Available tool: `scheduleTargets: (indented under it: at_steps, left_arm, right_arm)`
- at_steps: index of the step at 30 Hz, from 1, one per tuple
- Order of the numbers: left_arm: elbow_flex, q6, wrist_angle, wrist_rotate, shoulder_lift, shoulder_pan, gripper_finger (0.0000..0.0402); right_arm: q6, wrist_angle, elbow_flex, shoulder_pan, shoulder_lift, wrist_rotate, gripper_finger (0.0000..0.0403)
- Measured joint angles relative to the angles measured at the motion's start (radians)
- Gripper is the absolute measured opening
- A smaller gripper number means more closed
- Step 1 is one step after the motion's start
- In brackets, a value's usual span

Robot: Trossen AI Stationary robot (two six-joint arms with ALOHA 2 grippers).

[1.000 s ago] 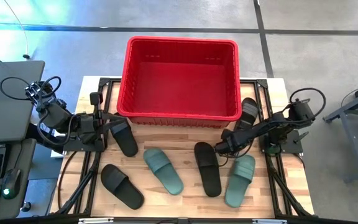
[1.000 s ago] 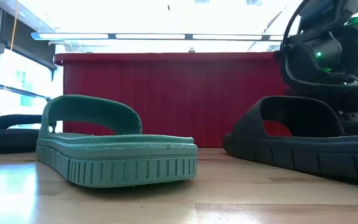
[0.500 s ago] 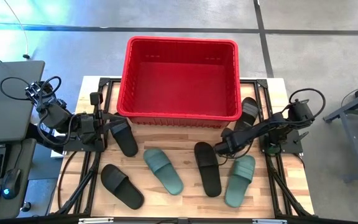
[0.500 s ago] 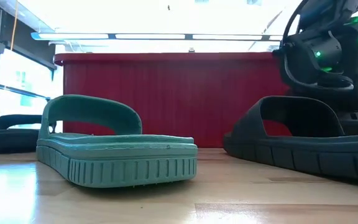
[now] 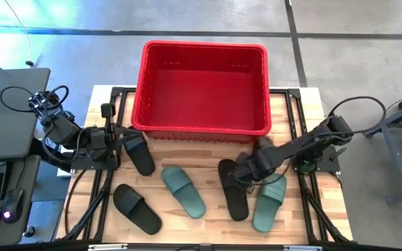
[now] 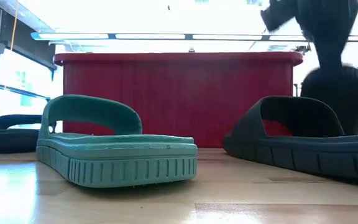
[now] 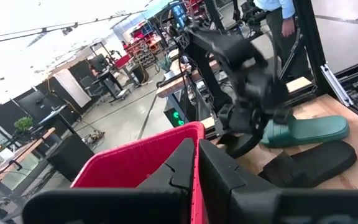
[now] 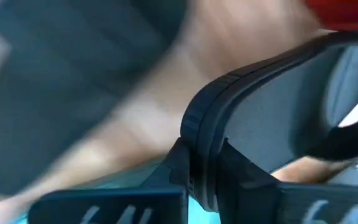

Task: Pick and place slides into bin
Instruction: Put the black slide into the red bin

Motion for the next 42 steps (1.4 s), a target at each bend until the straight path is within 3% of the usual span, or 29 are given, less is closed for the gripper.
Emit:
scheduleTargets:
  at_steps: [4, 10, 14, 20, 24, 26, 28, 31, 36, 42]
  left_arm:
    - [0.0, 0.0, 0.0, 0.0, 0.0, 0.0, 0.0012]
    - [0.0, 0.0, 0.0, 0.0, 0.005, 0.0, 0.0012]
    - [0.0, 0.0, -0.001, 0.0, 0.013, 0.0, 0.0012]
    - [0.0, 0.0, -0.003, 0.0, 0.028, 0.0, 0.0012]
    - [0.0, 0.0, 0.003, 0.0, 0.043, 0.0, 0.0012]
    - [0.0, -0.004, 0.005, -0.001, 0.053, 0.0, 0.0012]
    - [0.0, -0.022, 0.007, -0.002, 0.058, 0.0, 0.0012]
    - [0.001, -0.041, 0.022, -0.003, 0.066, 0.0, 0.0012]
    - [0.0, -0.049, 0.055, -0.002, 0.072, 0.0, 0.0012]
    - [0.0, -0.061, 0.057, 0.0, 0.074, 0.0, 0.0012]
  right_arm:
    - [0.018, 0.043, 0.22, 0.037, -0.001, -0.096, 0.0005]
    - [-0.056, 0.151, 0.527, 0.077, -0.002, 0.036, 0.0008]
    - [-0.197, 0.214, 0.693, 0.107, -0.003, 0.262, 0.0004]
    - [-0.604, 0.193, 0.836, 0.115, -0.004, 0.632, 0.0005]
    - [-0.71, 0.069, 0.851, 0.061, -0.004, 0.928, 0.0003]
    - [-0.697, -0.045, 0.844, 0.007, -0.004, 0.999, 0.0003]
    - [-0.633, -0.172, 0.821, -0.067, -0.005, 0.976, 0.0003]
    - [-0.579, -0.28, 0.747, -0.182, -0.004, 0.853, 0.0003]
    - [-0.668, -0.196, 0.554, -0.332, -0.003, 0.759, 0.0003]
    - [-0.789, 0.034, 0.27, -0.498, -0.002, 0.673, 0.0004]
